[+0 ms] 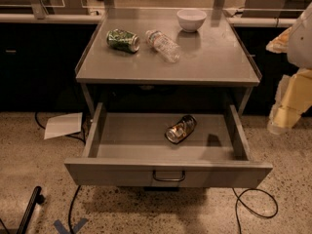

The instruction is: Pick orange can from top drawer and place on counter

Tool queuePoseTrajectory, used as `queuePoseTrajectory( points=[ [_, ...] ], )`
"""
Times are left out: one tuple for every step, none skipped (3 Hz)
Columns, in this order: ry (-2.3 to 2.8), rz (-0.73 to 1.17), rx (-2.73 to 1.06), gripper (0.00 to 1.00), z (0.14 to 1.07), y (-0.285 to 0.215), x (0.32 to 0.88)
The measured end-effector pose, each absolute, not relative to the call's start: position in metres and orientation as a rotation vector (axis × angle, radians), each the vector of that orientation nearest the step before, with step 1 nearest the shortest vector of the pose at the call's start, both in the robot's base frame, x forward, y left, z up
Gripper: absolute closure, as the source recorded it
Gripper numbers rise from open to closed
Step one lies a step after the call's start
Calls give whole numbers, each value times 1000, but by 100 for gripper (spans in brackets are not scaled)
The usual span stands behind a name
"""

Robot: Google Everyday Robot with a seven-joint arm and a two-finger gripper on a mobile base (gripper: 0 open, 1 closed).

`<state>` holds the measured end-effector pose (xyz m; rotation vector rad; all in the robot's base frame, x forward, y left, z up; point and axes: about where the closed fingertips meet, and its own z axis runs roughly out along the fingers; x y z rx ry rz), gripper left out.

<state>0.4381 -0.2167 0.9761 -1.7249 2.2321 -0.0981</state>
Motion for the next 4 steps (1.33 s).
queuePoseTrajectory(
  points=[
    [2232, -98, -1725, 0, 976, -217, 438],
    [2141, -69, -1814, 0, 971, -214, 438],
    [1974, 26, -1951, 0, 957, -208, 439],
    [1793, 114, -2083, 0, 941, -200, 445]
  ],
)
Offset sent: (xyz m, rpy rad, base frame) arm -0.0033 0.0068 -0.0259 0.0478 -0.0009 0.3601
